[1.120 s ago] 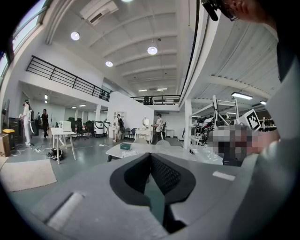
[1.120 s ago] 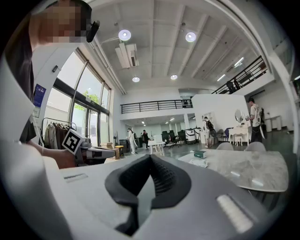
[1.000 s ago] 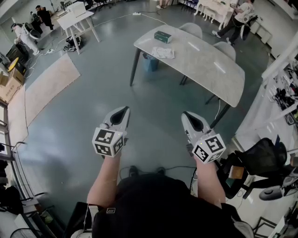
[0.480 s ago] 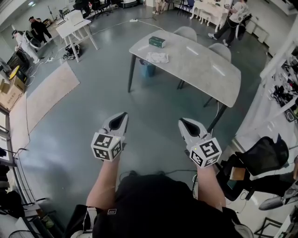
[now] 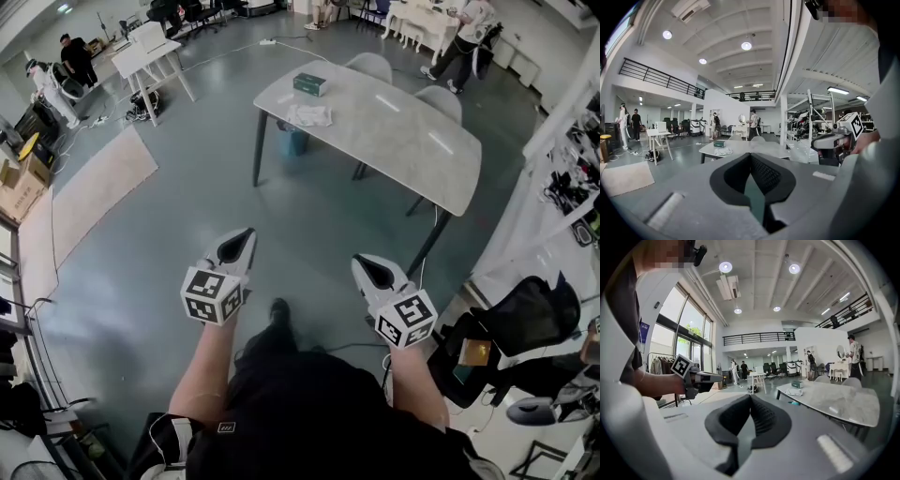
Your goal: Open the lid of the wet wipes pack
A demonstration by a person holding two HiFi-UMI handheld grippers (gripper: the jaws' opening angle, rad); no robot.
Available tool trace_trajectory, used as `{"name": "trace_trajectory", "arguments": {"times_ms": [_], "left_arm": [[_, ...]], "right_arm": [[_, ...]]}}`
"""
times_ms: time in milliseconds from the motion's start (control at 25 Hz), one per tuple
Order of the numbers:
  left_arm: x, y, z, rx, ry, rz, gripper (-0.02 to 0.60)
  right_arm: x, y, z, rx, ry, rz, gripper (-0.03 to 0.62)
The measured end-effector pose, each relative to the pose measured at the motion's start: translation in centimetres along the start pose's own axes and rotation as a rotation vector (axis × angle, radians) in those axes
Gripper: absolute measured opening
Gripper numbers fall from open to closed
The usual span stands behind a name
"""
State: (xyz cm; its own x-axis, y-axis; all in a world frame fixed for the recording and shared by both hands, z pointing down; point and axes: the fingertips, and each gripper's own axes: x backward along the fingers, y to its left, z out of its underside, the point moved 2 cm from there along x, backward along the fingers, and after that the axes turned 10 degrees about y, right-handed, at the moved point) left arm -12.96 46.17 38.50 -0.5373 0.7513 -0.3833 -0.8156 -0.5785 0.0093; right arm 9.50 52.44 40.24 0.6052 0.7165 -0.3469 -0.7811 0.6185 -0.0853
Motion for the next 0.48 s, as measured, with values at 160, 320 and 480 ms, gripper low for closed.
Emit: {"name": "trace_trajectory", "arguments": {"times_ms": [160, 320, 480], "left_arm": [[-3.1, 0.3, -0.5, 0.006, 0.004, 0.043, 0.009], [-6.7, 2.3, -1.5, 0.014, 0.003, 0.076, 0.009], [-10.9, 6.3, -2.7, 0.024, 0.005, 0.094, 0.009]], "right_arm": [[-1.2, -2.2, -0.2, -0.025, 0.008, 0.021, 0.002], [-4.2, -4.3, -1.1, -0.038, 0.023, 0.025, 0.002], [-8.9, -7.2, -2.6, -0.059, 0.037, 0.027, 0.002]]}}
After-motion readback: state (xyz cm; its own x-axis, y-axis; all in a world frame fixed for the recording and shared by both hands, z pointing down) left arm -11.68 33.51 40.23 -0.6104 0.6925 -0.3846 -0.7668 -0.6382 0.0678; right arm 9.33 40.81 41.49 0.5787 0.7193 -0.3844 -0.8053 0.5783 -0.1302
